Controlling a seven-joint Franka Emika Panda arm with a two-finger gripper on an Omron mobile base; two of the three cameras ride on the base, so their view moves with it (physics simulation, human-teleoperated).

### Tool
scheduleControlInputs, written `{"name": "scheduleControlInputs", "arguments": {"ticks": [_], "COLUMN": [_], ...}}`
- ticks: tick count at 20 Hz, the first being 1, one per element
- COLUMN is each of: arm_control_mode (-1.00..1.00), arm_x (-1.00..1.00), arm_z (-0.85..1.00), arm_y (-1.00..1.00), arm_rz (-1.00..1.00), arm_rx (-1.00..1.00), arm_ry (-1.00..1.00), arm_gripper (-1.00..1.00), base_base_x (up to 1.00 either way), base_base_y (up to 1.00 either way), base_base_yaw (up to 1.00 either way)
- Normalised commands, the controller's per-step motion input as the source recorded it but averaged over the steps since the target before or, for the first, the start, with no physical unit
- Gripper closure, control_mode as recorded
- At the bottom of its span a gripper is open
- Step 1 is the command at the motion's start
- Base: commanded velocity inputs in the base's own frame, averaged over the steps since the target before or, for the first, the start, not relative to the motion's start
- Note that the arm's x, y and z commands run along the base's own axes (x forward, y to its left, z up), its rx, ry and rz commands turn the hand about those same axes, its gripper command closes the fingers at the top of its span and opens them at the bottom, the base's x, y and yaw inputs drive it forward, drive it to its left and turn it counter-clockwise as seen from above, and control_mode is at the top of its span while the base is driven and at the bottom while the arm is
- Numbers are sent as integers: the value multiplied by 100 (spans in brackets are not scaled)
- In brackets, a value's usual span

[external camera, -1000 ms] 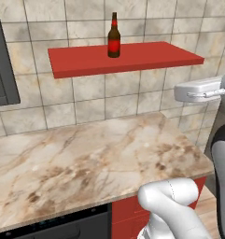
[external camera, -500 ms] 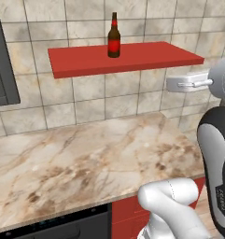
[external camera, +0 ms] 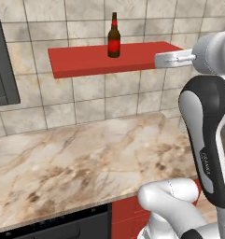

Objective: Get the candle and the beer from the cabinet and move them to the dining counter.

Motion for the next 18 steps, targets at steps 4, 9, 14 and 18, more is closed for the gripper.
{"name": "scheduleControlInputs", "arguments": {"ticks": [4,9,14,18], "arm_control_mode": [-100,-100,-100,-100], "arm_x": [42,48,47,42], "arm_z": [4,12,7,0], "arm_y": [0,0,1,5], "arm_rz": [0,0,0,0], "arm_rx": [0,0,0,1], "arm_ry": [-6,-9,-14,-11], "arm_gripper": [-100,-100,-100,-100], "base_base_x": [0,0,0,0], "base_base_y": [0,0,0,0], "base_base_yaw": [0,0,0,0]}}
